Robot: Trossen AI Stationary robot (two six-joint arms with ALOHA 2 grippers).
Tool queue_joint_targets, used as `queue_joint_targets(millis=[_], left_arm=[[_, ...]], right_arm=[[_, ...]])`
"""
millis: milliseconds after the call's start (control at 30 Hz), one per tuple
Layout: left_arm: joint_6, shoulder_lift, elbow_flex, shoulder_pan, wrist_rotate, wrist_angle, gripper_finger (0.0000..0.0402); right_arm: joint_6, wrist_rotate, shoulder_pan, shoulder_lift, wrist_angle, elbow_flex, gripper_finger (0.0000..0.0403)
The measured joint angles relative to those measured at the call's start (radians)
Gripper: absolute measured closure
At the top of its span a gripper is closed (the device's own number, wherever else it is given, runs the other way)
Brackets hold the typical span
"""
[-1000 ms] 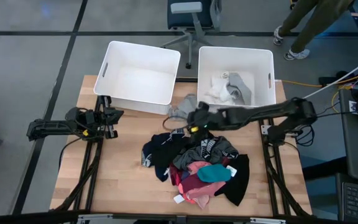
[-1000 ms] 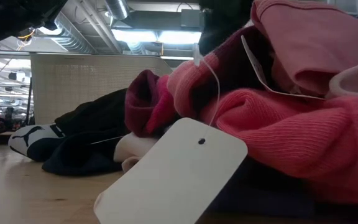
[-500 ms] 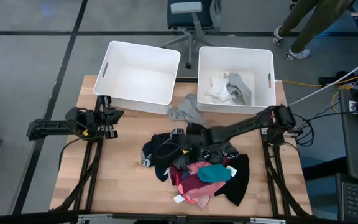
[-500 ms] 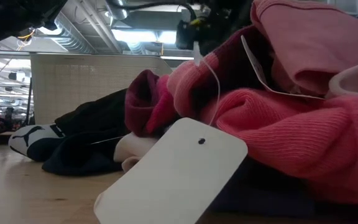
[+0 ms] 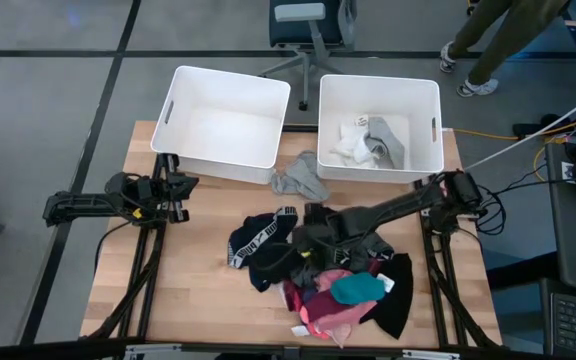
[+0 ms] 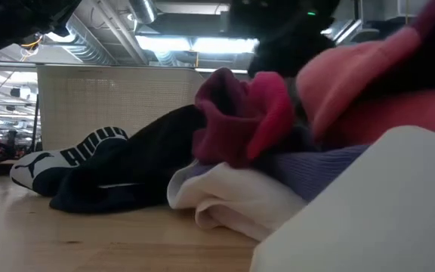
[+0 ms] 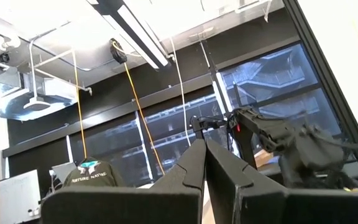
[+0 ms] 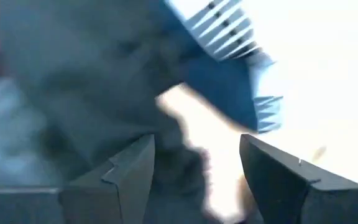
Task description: Sort clothes
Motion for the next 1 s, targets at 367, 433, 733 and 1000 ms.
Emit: queue_joint_targets(millis=[367,433,733,1000], left_arm=[[-0.004,0.000,0.000,0.000,0.000,0.000,0.0398],[-0.002,0.000,0.000,0.000,0.000,-0.001,0.0398],[-0.001,-0.002,0.000,0.000,0.000,-0.001,0.0398],[-0.001,-0.002,0.000,0.000,0.000,-0.001,0.0398]], right_arm=[[-0.025,0.282,-0.132,0.044,0.193,-0.019,0.0166],[-0.022,0.272,-0.161,0.067,0.211,-0.016,0.0166],[-0.019,0.282,-0.242,0.184,0.237,-0.017,0.0166],[0.025,0.317,-0.298,0.239,0.240,-0.017,0.0166]])
